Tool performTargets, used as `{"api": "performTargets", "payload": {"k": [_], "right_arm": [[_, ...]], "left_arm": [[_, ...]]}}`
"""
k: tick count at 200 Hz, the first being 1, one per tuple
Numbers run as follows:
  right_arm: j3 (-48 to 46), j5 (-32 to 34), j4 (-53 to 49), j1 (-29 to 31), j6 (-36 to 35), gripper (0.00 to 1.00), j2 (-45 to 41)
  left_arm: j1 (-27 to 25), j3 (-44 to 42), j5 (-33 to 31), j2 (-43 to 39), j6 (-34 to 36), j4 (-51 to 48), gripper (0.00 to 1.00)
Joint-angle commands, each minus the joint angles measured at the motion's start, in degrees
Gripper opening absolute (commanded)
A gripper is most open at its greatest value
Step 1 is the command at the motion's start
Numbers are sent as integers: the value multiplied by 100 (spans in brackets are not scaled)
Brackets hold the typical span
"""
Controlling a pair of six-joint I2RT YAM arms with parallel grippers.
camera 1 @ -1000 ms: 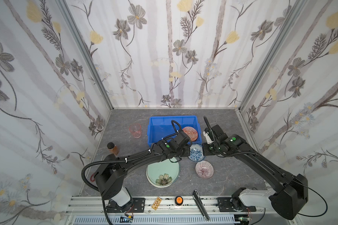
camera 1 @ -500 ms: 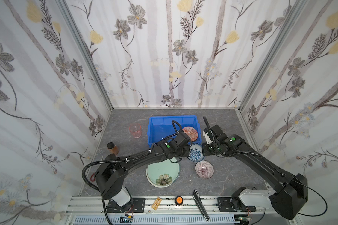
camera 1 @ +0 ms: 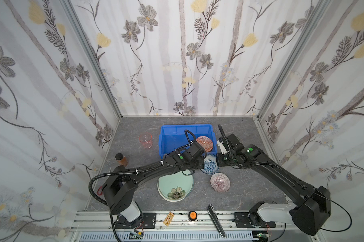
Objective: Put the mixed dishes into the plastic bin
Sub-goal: 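Hold the blue-floral bowl up with the right gripper while the left gripper grasps its rim, then lift the blue-floral bowl with the left gripper while the right gripper withdraws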
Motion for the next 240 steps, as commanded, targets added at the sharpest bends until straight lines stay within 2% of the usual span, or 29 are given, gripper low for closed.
{"api": "performTargets", "payload": {"k": [1, 74, 105, 151, 177, 207, 222, 240], "right_arm": [[39, 12, 215, -2, 40, 16, -2], [74, 61, 216, 2, 59, 33, -95], [97, 134, 166, -2, 68, 36, -280], [142, 155, 49, -1, 120, 44, -757], [63, 186, 54, -8, 137, 52, -1082], [-148, 204, 66, -8, 214, 65, -1396], [-294, 263, 123, -7, 267, 98, -1584], [-435, 320, 129, -17, 327, 100, -1748]], "left_arm": [[3, 11, -30, -31, 48, 244, 0], [33, -33, -99, -41, 109, 236, 0], [114, -42, -143, -59, 188, 218, 0], [398, 78, -121, -86, 417, 140, 0], [624, 301, -58, -56, 603, 6, 0], [1001, 831, 94, 119, 904, -237, 0], [1161, 1126, 83, 265, 1087, -383, 0], [1308, 1476, 77, 482, 1280, -564, 0]]}}
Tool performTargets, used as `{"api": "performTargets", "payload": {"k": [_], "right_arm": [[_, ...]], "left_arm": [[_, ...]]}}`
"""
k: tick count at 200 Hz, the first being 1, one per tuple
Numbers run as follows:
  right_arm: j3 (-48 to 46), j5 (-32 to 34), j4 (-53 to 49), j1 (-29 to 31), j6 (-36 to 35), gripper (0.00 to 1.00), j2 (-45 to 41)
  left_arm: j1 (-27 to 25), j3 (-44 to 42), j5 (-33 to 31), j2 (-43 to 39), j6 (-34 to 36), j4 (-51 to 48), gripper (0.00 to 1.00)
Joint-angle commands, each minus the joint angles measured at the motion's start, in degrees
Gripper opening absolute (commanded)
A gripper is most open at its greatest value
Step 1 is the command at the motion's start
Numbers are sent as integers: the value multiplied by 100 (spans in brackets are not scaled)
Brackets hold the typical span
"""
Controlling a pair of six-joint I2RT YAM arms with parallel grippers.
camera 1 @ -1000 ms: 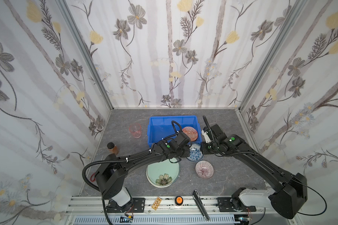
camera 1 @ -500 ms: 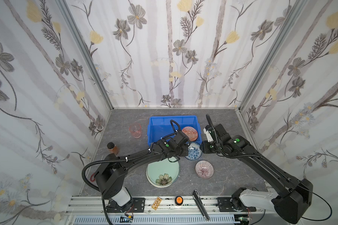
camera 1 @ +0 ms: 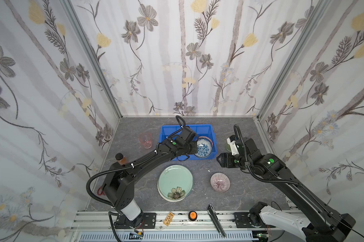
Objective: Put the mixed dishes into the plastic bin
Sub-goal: 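Lift the blue-floral bowl with the left gripper while the right gripper withdraws, then lower the blue-floral bowl onto the bowls in the bin and open the left gripper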
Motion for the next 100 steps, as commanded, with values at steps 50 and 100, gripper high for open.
{"api": "performTargets", "payload": {"k": [50, 100], "right_arm": [[-436, 328, 166, -75, 226, 100, -620], [-763, 241, 90, -329, 221, 100, -952]], "left_arm": [[294, 1080, -158, 866, 722, -439, 0], [294, 1501, -222, 1352, 833, -537, 0]]}}
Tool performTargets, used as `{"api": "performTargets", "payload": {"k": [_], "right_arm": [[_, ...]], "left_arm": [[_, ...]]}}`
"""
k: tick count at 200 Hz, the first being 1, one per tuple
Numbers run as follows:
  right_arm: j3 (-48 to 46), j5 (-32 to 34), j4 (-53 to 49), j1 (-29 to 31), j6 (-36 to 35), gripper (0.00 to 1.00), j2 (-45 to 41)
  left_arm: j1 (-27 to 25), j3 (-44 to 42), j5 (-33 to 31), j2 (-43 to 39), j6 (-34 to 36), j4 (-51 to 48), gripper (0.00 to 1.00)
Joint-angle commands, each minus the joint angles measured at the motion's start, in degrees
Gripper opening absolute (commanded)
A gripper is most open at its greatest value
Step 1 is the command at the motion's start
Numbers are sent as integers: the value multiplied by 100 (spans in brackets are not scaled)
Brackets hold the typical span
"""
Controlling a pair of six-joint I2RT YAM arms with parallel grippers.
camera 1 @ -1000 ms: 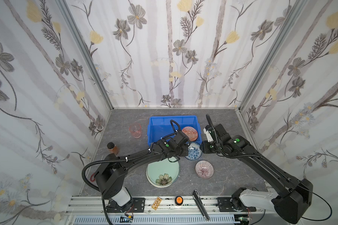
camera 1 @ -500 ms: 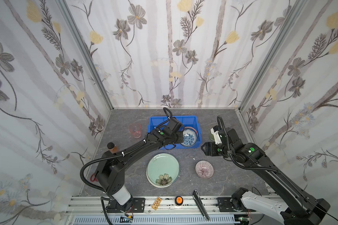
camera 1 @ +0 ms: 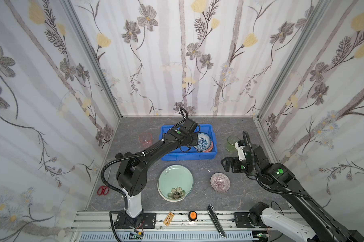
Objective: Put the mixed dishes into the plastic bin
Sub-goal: 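Lower the blue-floral bowl onto the bowls in the bin and open the left gripper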
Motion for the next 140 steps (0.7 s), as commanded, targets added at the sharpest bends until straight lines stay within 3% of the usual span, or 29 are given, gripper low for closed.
{"api": "performTargets", "payload": {"k": [1, 140], "right_arm": [[-126, 42, 101, -85, 67, 100, -112], [-720, -157, 188, -501, 123, 100, -559]], "left_arm": [[1, 212, -82, 156, 118, 2, 0], [2, 1012, -267, 1250, 490, -158, 0]]}}
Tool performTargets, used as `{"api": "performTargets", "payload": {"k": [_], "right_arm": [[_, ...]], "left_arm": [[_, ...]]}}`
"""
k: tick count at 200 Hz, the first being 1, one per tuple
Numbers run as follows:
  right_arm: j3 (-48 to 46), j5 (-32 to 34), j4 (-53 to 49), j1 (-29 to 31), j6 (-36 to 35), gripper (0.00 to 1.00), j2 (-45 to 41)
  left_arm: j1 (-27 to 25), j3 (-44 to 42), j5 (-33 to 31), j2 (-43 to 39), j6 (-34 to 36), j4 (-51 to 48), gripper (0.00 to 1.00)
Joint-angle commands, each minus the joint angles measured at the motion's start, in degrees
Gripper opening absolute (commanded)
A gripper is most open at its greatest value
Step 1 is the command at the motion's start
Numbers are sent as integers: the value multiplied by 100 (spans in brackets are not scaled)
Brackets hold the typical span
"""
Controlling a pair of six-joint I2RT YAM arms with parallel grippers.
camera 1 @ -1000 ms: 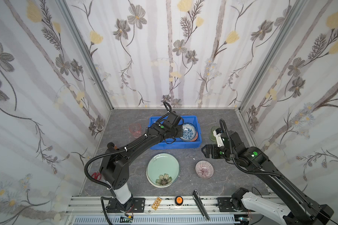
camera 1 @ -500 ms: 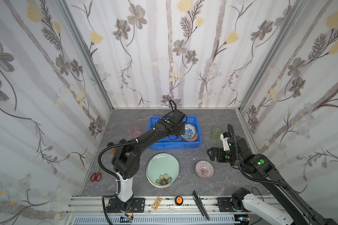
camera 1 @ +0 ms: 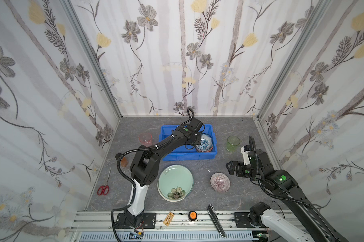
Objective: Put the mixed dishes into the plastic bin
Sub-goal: 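Lower the blue-floral bowl onto the bowls in the bin and open the left gripper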
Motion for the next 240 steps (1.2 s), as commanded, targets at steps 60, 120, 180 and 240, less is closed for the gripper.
{"api": "performTargets", "payload": {"k": [60, 120, 180, 240], "right_arm": [[-183, -102, 319, -13, 142, 100, 22], [-274, -130, 345, -26, 142, 100, -13], [-354, -173, 376, -31, 103, 100, -24], [-354, -216, 390, -32, 28, 100, -22]], "left_arm": [[2, 190, 2, 194, 66, 49, 0], [-3, 220, 93, 244, 4, 66, 0], [-22, 131, 137, 209, -66, 60, 11], [-86, 108, 137, 200, -105, 64, 27]]}}
